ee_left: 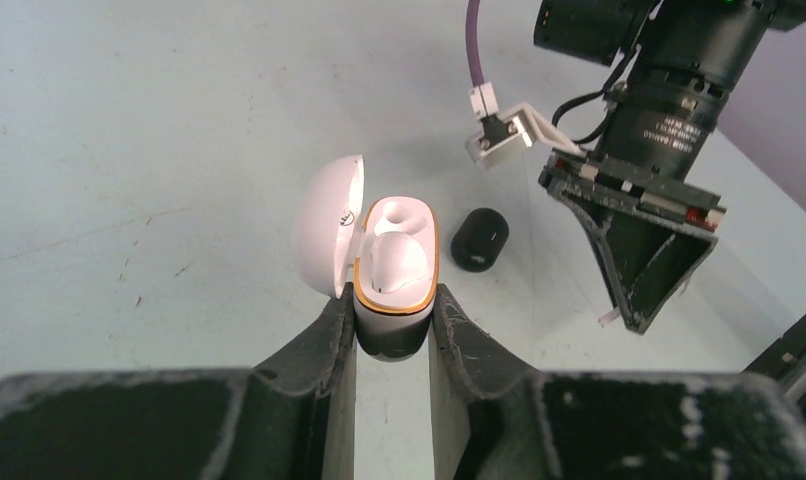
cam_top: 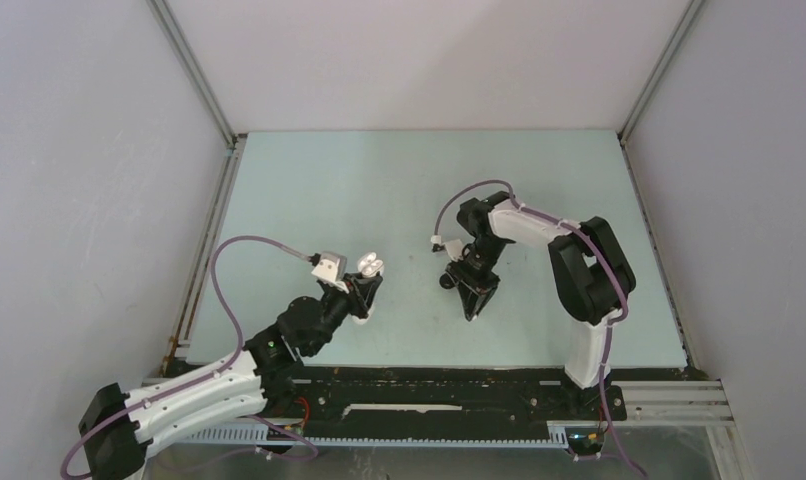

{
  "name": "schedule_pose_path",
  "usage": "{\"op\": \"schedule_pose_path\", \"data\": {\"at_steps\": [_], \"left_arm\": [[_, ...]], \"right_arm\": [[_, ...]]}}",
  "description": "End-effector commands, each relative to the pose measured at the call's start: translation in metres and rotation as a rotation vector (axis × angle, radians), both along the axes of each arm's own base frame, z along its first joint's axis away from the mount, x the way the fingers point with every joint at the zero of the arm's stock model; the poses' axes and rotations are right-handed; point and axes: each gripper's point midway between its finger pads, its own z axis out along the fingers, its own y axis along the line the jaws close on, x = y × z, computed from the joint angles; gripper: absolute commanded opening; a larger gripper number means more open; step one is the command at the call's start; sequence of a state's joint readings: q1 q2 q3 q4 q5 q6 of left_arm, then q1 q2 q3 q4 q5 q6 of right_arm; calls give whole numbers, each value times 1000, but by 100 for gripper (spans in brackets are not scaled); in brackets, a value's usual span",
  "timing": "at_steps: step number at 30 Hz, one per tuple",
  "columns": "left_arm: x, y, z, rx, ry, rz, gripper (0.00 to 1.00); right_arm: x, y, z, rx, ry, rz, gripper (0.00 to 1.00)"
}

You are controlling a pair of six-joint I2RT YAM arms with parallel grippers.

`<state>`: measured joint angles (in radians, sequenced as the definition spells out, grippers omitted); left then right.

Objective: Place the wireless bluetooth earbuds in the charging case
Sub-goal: Place the right earbud at the center of the board.

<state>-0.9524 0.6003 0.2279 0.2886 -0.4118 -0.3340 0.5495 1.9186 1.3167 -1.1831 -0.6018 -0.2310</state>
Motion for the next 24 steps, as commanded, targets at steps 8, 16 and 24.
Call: {"op": "schedule_pose_path", "data": {"at_steps": [8,16,24], "left_arm": [[0,-14,28,-49,-51,-52,0],[0,-15,29,-45,-48,-53,0],[0,-18,26,-46,-46,-59,0]], "right_arm": [[70,-67,-49,-194,47,-207,41],[142,-89,-24,-177,-151,-329,71],[191,-125,53,-34,-746,-463,95]]}}
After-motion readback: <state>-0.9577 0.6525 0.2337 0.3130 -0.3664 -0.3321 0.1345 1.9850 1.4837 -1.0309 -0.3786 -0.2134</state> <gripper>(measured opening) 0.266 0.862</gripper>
